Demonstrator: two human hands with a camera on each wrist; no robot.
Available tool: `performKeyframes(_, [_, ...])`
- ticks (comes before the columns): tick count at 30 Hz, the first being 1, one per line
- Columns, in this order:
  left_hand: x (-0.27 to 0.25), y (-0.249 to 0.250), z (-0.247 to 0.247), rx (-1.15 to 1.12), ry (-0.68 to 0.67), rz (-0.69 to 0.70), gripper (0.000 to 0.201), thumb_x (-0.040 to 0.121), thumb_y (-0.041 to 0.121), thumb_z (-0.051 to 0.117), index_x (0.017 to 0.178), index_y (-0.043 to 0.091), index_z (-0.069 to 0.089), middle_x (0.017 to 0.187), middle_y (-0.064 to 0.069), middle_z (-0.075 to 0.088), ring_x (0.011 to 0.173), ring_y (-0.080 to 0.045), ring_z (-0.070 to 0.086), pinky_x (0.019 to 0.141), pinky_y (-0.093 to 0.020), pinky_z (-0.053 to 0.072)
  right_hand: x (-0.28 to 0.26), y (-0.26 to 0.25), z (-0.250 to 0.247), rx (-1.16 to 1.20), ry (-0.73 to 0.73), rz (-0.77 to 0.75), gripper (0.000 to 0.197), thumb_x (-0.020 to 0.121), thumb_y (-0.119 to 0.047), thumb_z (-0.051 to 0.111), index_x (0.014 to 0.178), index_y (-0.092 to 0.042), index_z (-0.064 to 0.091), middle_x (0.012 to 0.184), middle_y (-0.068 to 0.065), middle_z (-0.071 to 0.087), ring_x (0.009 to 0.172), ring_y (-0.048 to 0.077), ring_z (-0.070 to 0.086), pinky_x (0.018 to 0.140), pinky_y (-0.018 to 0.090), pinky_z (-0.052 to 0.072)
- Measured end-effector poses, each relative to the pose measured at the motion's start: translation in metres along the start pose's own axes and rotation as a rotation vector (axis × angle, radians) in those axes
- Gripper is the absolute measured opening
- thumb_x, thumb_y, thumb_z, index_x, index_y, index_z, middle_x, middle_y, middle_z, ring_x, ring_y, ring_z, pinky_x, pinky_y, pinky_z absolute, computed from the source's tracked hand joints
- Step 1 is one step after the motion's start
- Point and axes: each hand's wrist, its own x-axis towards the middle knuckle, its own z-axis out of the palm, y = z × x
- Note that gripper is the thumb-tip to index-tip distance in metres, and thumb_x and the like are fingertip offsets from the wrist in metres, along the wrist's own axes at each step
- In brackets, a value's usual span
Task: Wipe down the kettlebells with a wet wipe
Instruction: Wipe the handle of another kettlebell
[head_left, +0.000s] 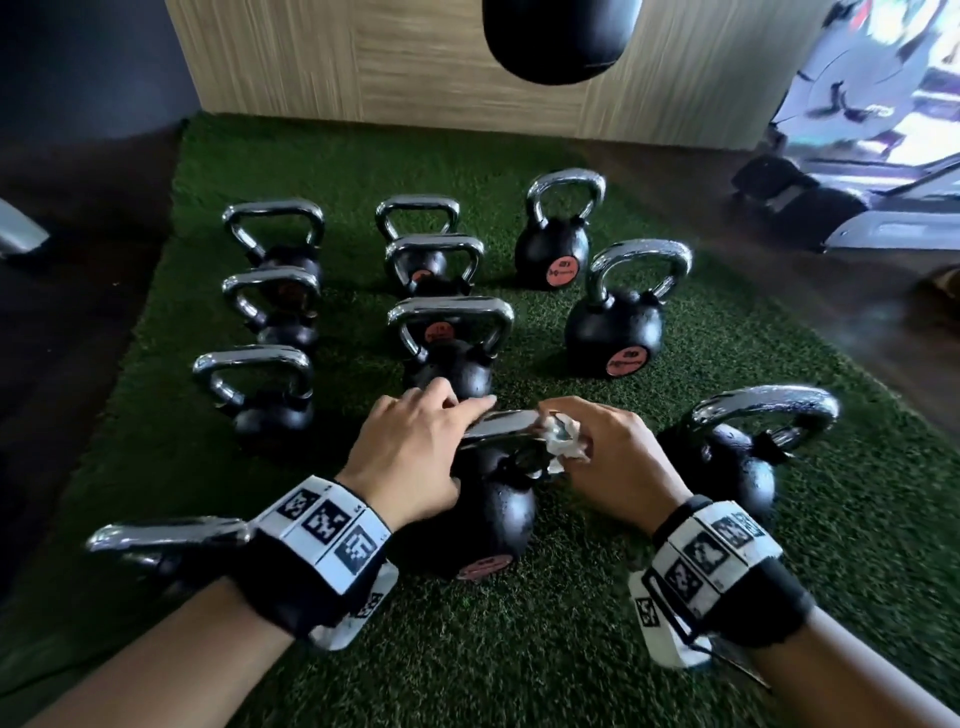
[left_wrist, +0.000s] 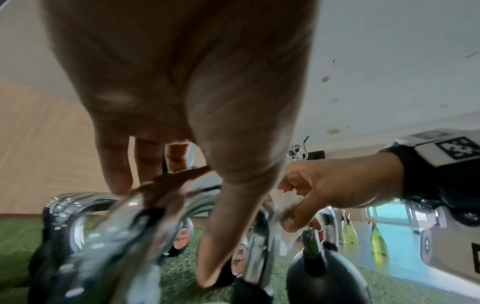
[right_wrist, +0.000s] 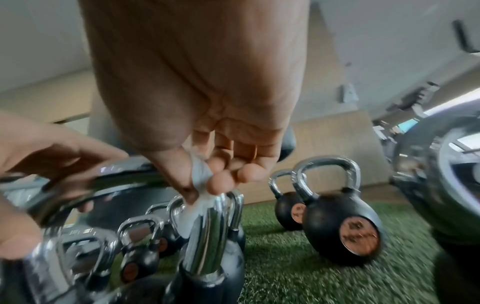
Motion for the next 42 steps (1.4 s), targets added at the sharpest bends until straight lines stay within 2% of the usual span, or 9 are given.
performKeyframes(3, [0.014,0.039,-0.013,-0.059,0.135,0.089,0.079,0.079,0.041,0.071,0.15,0.045,0.036,0.13,0.01,0.048,0.115,-0.015,0.053,0.103,-0.038,0.041,-0.026,0.016,-0.042,-0.051,0.104,0.024,0.042,0.077,-0.008,0.074,0.114,-0.026,0.067,0.074,-0.019,0.052,0.067,-0.007,0.048,0.061,0.007,0.033])
performKeyframes(7, [0.03,0.105,-0.028,-0.36,0.146,0.14,0.058,0.082,0.03,0.068,0.137,0.042,0.053,0.126,0.009,0.055,0.112,-0.016,0.058,0.092,-0.034,0.052,-0.068,0.027,-0.129,-0.142,0.142,0.077,0.018,0.078,-0.01,0.078,0.087,-0.021,0.068,0.072,-0.011,0.06,0.067,-0.001,0.053,0.062,0.016,0.039])
performKeyframes(11, [0.043,0.155,-0.02,-0.529,0.056,0.13,0.055,0.082,0.028,0.071,0.135,0.036,0.057,0.119,0.004,0.058,0.107,-0.018,0.062,0.091,-0.03,0.052,-0.091,0.032,-0.201,-0.219,0.097,0.174,0.014,0.077,-0.01,0.078,0.087,-0.017,0.072,0.073,-0.003,0.066,0.064,0.013,0.056,0.062,0.015,0.04])
performKeyframes(15, [0.06,0.185,0.007,-0.694,0.009,-0.049,0.06,0.078,0.027,0.076,0.135,0.029,0.058,0.115,0.003,0.063,0.1,-0.017,0.064,0.092,-0.027,0.05,-0.092,0.045,-0.245,-0.258,0.053,0.202,0.015,0.08,-0.009,0.077,0.093,-0.015,0.075,0.088,0.004,0.072,0.081,0.023,0.065,0.076,0.033,0.05])
performKeyframes(25, [0.122,0.254,0.128,-1.061,-0.021,-0.715,0.095,0.064,0.033,0.093,0.142,0.018,0.041,0.137,-0.012,0.057,0.122,-0.028,0.058,0.103,-0.036,0.045,-0.067,0.142,-0.276,-0.312,-0.146,0.005,0.017,0.08,-0.015,0.075,0.095,-0.024,0.074,0.086,-0.013,0.048,0.077,-0.007,0.046,0.068,0.006,0.033])
performKeyframes(29, [0.151,0.284,0.164,-1.17,0.01,-0.878,0.103,0.058,0.057,0.091,0.143,0.022,0.045,0.141,-0.007,0.058,0.126,-0.029,0.058,0.106,-0.035,0.045,-0.043,0.183,-0.269,-0.216,-0.138,-0.051,0.016,0.083,-0.017,0.074,0.099,-0.022,0.074,0.099,-0.002,0.055,0.087,0.009,0.054,0.076,0.021,0.041])
performKeyframes(35, [0.192,0.312,0.19,-1.348,0.24,-1.197,0.093,0.064,0.066,0.084,0.134,0.009,0.061,0.135,-0.016,0.063,0.125,-0.036,0.059,0.108,-0.041,0.046,-0.019,0.23,-0.245,0.03,-0.012,-0.079,0.016,0.081,-0.014,0.071,0.096,-0.022,0.073,0.09,-0.009,0.057,0.079,0.0,0.05,0.064,0.004,0.034])
performKeyframes(39, [0.208,0.32,0.207,-1.285,0.439,-1.37,0.07,0.073,0.06,0.08,0.115,0.004,0.07,0.116,-0.021,0.071,0.11,-0.039,0.066,0.088,-0.036,0.049,-0.017,0.263,-0.231,0.196,0.077,-0.095,0.038,0.079,-0.009,0.076,0.111,-0.027,0.069,0.081,-0.019,0.059,0.077,-0.009,0.055,0.065,0.002,0.037])
performKeyframes(42, [0.213,0.319,0.216,-1.237,0.512,-1.42,0.062,0.073,0.058,0.081,0.106,0.006,0.074,0.104,-0.017,0.074,0.102,-0.037,0.069,0.079,-0.032,0.045,-0.016,0.285,-0.223,0.265,0.169,-0.068,0.052,0.078,-0.007,0.08,0.123,-0.029,0.065,0.091,-0.011,0.07,0.081,-0.001,0.063,0.073,0.007,0.045])
